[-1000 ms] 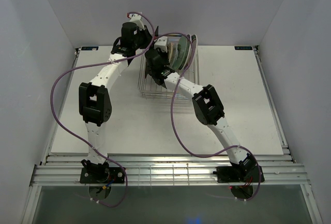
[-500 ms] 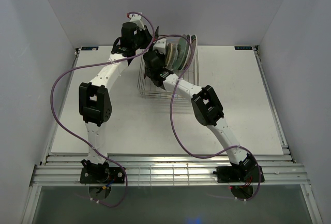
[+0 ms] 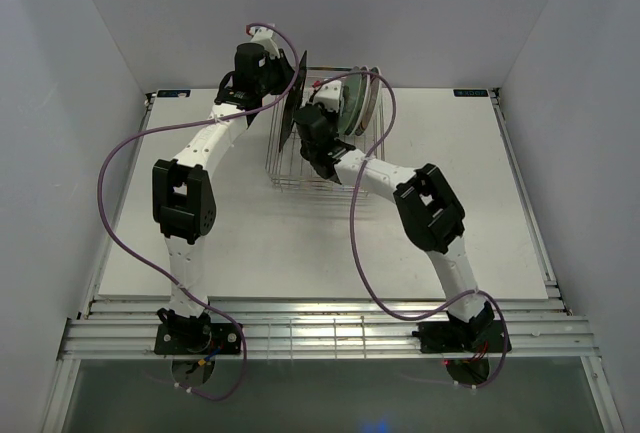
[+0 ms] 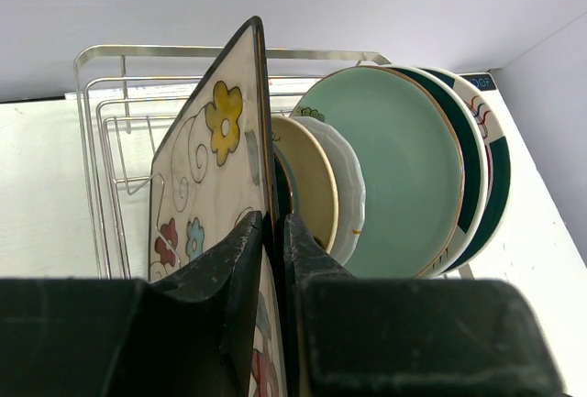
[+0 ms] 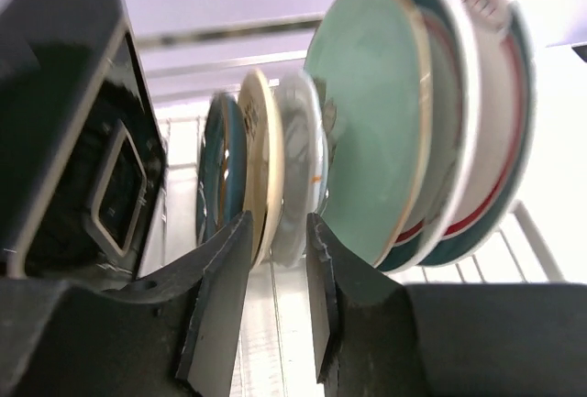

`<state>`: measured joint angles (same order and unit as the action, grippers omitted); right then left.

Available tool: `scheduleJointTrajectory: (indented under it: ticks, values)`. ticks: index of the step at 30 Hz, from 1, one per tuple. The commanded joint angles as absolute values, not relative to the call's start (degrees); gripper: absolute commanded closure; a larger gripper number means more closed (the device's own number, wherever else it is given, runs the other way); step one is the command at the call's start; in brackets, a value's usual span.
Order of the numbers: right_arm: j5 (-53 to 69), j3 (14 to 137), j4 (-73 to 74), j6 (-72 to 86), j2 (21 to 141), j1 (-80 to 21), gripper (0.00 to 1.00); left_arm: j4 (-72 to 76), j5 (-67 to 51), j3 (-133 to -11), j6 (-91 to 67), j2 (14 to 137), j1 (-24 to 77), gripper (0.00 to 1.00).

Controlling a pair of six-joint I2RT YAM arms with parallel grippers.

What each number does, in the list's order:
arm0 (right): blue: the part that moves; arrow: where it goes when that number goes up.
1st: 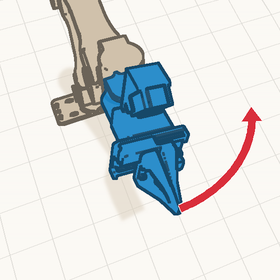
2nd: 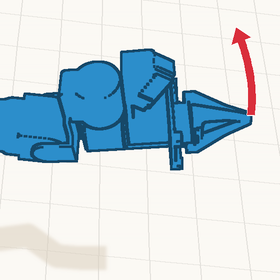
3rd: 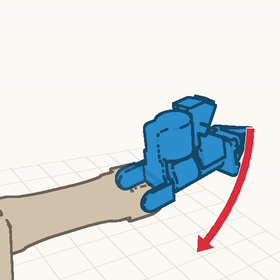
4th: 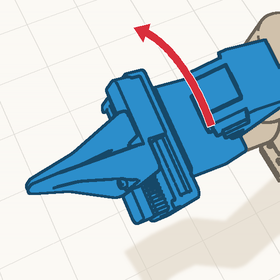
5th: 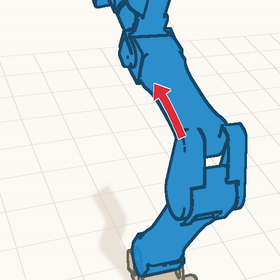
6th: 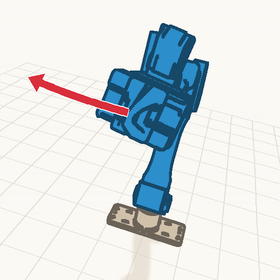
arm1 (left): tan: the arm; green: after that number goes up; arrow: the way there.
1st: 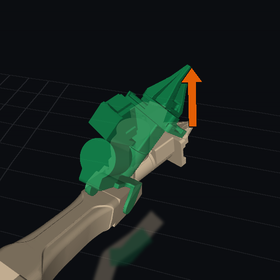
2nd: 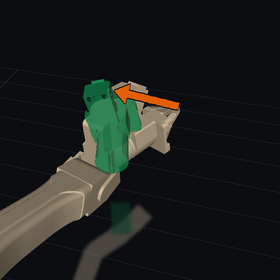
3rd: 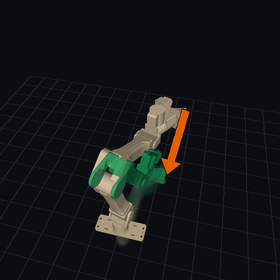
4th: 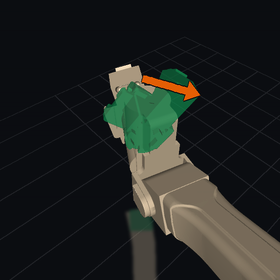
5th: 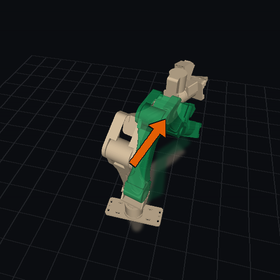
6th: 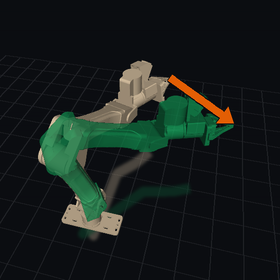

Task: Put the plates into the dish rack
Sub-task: Insert the plate into the dish rack, then reset both arms

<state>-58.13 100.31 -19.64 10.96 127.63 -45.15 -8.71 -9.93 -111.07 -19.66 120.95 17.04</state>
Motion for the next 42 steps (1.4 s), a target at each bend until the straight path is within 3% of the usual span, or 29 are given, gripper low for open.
scheduleJointTrajectory:
  ticks: [1,6,12,25,42]
  values:
    - [-58.5,95.5,-27.7,12.2,120.5,-45.5,0.64,-14.6,-10.9,-111.1,-19.3,120.5,16.4,0.80]
    - [-57.8,86.9,-32.2,12.0,113.7,-46.1,0.64,-14.9,-12.3,-111.9,-19.7,120.9,16.3,0.79]
    - [-56.6,76.0,-35.1,13.3,106.5,-46.1,0.65,-15.3,-13.7,-112.8,-19.7,121.4,16.3,0.64]
    - [-55.6,52.8,-39.8,18.6,90.2,-46.1,0.66,-17.1,-17.0,-114.9,-19.9,123.7,16.3,0.61]
    - [-56.6,37.0,-40.4,23.9,76.6,-46.1,0.66,-18.9,-22.5,-116.8,-18.5,126.7,16.6,0.53]
